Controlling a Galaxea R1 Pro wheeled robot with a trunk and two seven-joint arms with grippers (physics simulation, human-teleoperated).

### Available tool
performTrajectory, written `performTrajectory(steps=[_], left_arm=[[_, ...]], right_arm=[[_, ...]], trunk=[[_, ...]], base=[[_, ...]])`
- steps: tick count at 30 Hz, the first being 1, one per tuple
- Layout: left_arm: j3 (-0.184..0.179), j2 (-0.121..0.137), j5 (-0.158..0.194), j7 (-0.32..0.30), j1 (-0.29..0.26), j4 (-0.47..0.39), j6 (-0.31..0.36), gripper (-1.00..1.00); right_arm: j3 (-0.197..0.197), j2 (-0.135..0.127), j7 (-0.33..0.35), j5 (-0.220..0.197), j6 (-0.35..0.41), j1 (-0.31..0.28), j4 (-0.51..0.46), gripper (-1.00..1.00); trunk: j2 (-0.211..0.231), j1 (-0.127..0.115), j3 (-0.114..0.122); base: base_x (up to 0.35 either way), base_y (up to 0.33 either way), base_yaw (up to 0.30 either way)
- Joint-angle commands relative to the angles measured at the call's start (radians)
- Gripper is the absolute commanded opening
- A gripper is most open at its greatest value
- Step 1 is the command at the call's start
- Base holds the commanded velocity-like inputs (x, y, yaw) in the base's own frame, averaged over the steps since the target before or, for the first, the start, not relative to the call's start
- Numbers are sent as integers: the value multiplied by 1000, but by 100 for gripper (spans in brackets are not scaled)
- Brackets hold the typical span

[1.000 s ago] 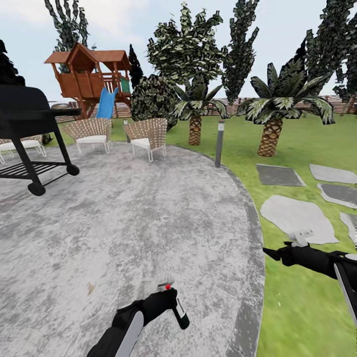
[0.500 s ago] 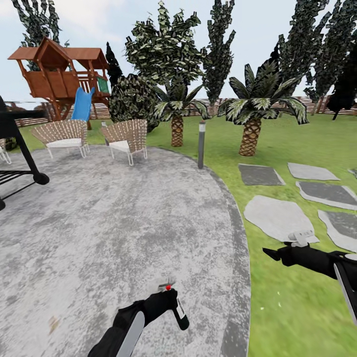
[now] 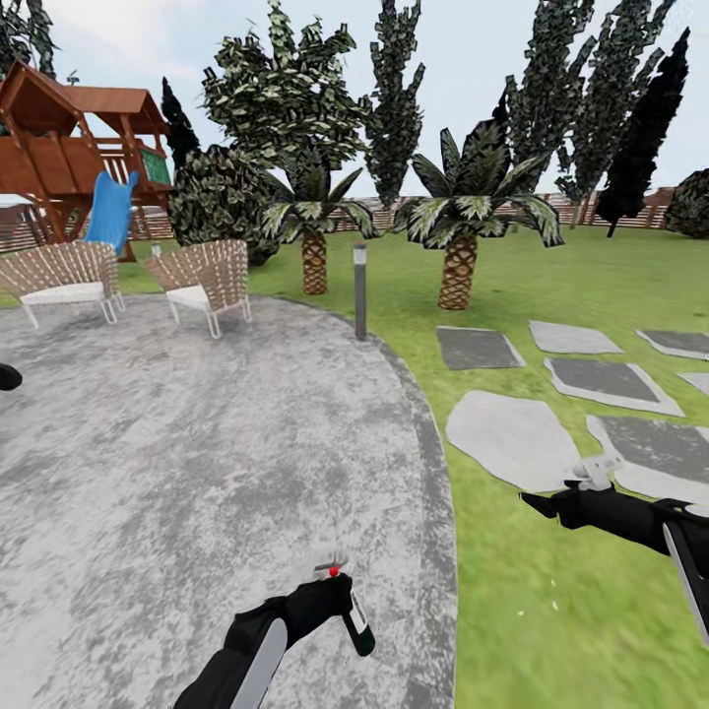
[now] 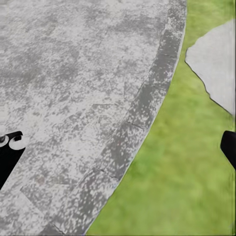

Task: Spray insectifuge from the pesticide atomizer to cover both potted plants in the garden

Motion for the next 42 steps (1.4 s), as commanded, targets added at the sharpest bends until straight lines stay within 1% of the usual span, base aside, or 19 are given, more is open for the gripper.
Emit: performTrajectory(steps=[1, 10, 14, 16, 27, 42], left_arm=[[1, 0, 5, -1, 0, -1, 6, -100], [0, 0, 5, -1, 0, -1, 6, -100], [-13, 0, 4, 0, 0, 6, 5, -100], [-16, 0, 5, 0, 0, 10, -10, -100], [-17, 0, 5, 0, 0, 16, -25, -100], [-17, -1, 10, -6, 0, 16, -27, -100]], right_arm=[[-1, 0, 10, 10, 2, -1, -1, 100], [-1, 1, 10, 10, 2, -1, -1, 100], [-1, 1, 10, 10, 2, -1, -1, 100], [-1, 0, 10, 10, 2, -1, -1, 100], [-1, 0, 10, 10, 2, -1, -1, 100], [-4, 0, 10, 10, 0, -2, -1, 100]], trunk=[[0, 0, -1], [0, 0, -1], [0, 0, -1], [0, 0, -1], [0, 0, -1], [0, 0, -1]], base=[[291, -226, -195], [291, -225, -194], [291, -214, -193], [291, -198, -191], [291, -190, -190], [300, -169, -191]])
